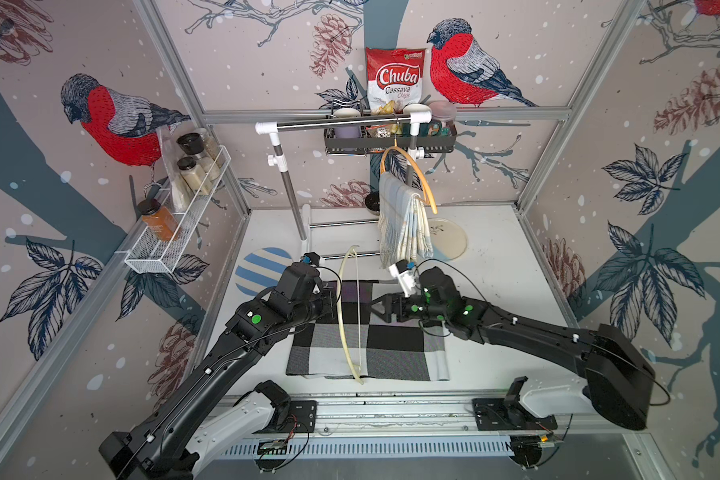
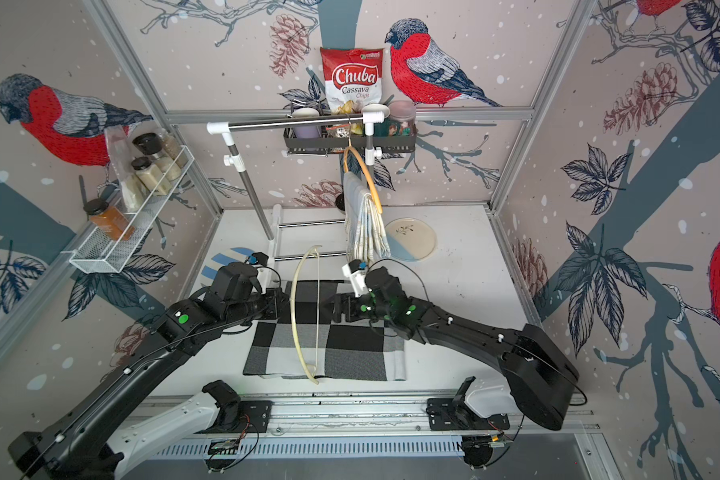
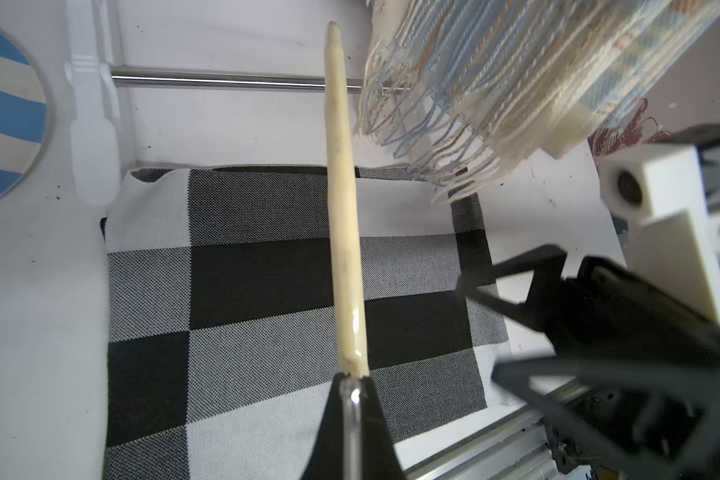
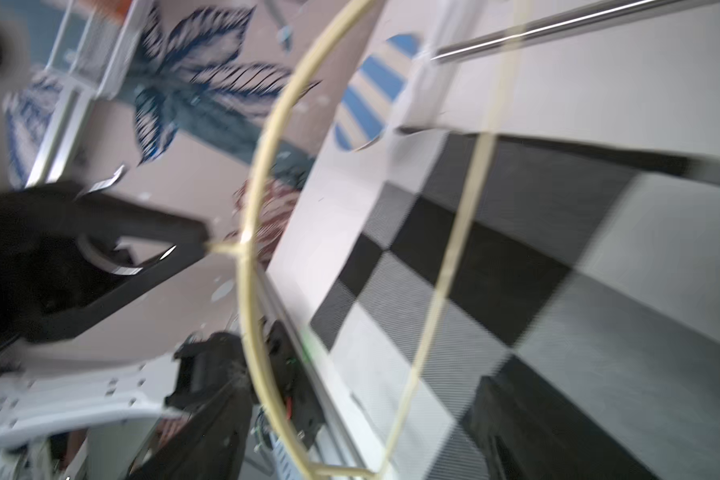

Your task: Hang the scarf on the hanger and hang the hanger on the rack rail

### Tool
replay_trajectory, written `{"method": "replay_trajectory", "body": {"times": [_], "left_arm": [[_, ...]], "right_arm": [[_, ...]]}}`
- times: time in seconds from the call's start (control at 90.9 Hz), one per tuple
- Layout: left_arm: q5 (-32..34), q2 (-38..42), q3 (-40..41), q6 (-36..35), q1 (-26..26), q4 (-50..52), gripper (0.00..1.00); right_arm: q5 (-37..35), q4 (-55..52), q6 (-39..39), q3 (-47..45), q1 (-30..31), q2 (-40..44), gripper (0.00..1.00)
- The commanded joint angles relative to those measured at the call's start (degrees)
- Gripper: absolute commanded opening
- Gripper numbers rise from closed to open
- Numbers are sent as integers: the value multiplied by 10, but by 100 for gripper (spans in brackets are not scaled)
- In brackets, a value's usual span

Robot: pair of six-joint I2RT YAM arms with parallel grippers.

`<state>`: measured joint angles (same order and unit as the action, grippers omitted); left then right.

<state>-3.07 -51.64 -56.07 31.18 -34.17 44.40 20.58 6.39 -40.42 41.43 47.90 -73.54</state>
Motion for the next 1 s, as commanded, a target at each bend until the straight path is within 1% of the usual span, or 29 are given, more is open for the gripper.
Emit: {"method": "replay_trajectory", "body": {"times": [0.0, 0.055, 0.121, 0.176, 0.253, 0.297, 0.33, 0.451, 0.506, 0.561, 0.616, 0.638, 0.682, 0.759, 0.77, 0.891, 0.99], "left_arm": [[-37, -2, 14, -14, 7, -40, 0], [-59, -10, 25, -12, 17, -63, 0], [-88, -19, 47, -3, 37, -98, 0], [-105, -29, 65, 3, 55, -132, 0], [-105, -52, 78, 4, 73, -158, 0], [-111, -63, 86, 3, 79, -178, 0], [-113, -71, 91, 3, 82, -192, 0], [-114, -104, 95, -11, 89, -206, 0], [-120, -119, 92, -20, 94, -201, 0], [-124, -127, 93, -28, 100, -191, 0], [-121, -132, 94, -30, 107, -181, 0], [-117, -134, 95, -30, 110, -175, 0], [-111, -136, 96, -28, 117, -169, 0], [-126, -141, 103, -22, 125, -181, 0], [-130, -143, 103, -22, 125, -182, 0], [-173, -167, 98, -28, 125, -183, 0], [-212, -174, 109, -17, 126, -199, 0]], "right_arm": [[-17, -136, 14, -26, -57, 55, 82], [-44, -183, 16, -41, -98, 77, 82], [-84, -234, 15, -58, -131, 99, 82], [-116, -254, 10, -76, -154, 108, 82], [-144, -257, 0, -99, -174, 100, 82], [-146, -247, -4, -110, -183, 87, 83], [-134, -234, -5, -116, -189, 65, 83], [-68, -179, -11, -114, -191, -40, 81], [-42, -153, -17, -111, -187, -77, 75], [-17, -124, -29, -102, -174, -106, 64], [0, -110, -37, -84, -153, -124, 44], [3, -107, -41, -75, -142, -126, 35], [0, -99, -51, -57, -117, -121, 20], [-24, -98, -63, -16, -61, -104, 2], [-28, -99, -64, -8, -53, -103, 0], [-58, -101, -79, 76, 37, -106, 0], [-63, -82, -104, 128, 79, -141, 0]]}}
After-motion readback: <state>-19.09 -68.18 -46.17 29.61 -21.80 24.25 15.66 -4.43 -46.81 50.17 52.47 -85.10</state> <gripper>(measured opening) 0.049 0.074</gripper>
